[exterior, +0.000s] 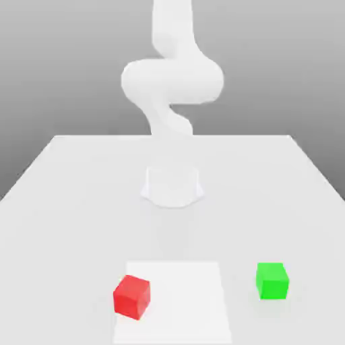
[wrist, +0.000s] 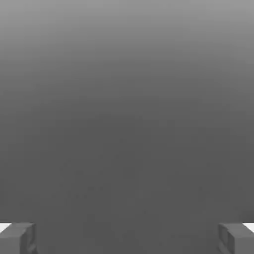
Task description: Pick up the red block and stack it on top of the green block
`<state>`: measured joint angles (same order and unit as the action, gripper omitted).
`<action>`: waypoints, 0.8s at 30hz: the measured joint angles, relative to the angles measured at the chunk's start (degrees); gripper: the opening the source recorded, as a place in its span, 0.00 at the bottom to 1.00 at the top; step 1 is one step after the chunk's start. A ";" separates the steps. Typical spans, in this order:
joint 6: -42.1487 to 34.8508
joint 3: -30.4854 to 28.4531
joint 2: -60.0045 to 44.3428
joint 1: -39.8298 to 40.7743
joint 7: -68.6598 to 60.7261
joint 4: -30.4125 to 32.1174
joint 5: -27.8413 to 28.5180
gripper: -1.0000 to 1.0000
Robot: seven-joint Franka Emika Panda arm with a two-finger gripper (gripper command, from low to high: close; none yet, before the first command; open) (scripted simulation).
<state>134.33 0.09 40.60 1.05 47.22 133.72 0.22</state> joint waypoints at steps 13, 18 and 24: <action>13.32 -0.46 -27.36 4.89 6.98 10.13 0.86 0.50; 18.37 -1.44 -37.75 6.17 9.18 13.97 0.55 0.50; 25.86 -1.68 -50.20 7.09 10.05 16.58 -1.02 0.50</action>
<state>160.19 -1.60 -9.60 8.15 57.26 150.29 -0.80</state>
